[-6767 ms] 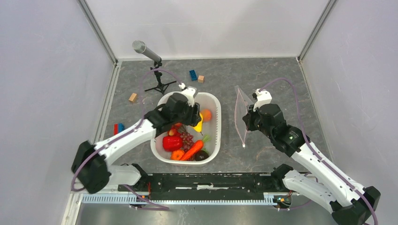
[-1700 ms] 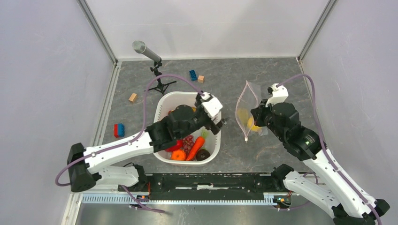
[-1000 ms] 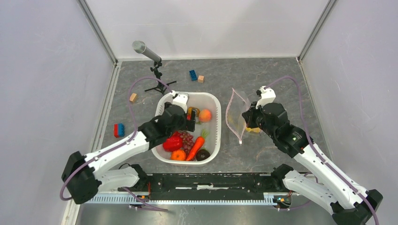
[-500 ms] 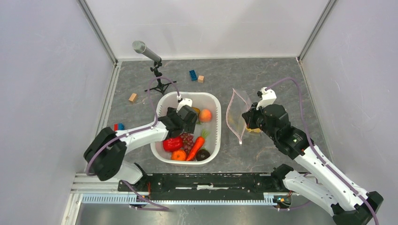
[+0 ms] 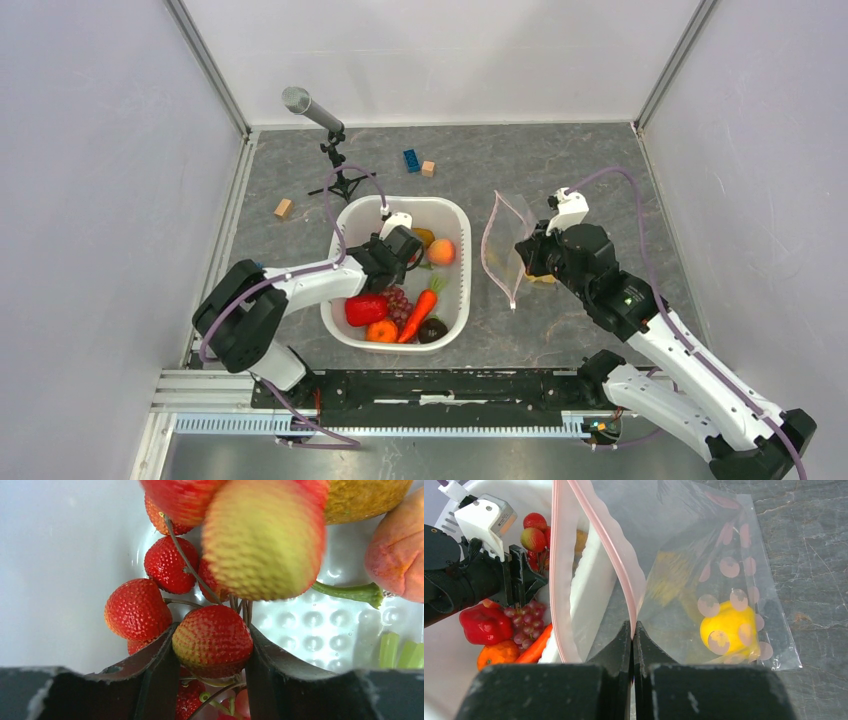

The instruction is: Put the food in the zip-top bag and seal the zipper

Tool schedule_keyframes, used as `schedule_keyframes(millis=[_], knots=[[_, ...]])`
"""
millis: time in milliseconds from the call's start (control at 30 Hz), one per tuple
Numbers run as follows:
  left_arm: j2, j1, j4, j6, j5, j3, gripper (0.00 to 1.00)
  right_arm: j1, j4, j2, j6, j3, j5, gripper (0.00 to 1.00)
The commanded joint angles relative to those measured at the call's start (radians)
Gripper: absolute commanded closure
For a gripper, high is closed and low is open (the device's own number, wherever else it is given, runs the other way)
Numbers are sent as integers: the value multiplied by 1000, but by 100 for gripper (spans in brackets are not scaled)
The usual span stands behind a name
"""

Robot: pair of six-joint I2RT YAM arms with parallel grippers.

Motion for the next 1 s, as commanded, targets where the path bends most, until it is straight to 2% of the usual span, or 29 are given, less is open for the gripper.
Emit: schedule_keyframes(millis=[0,200,400,600,833,967], knots=[[-56,0,17,-17,7,18,68,2,39,-22,7,-6,0,100],[-243,0,10,38,26,30,75,2,40,-21,7,-9,-1,100],[-413,0,-32,76,83,71,77,2,50,-18,9,-10,-5,100],[-518,0,-42,97,225,81,78,2,59,-16,15,-16,-17,100],[-514,-21,-21,153,587,157,81,2,85,-13,29,-23,-37,100],[-459,-132,-48,191,569,230,81,2,86,-1,33,-20,-28,100]])
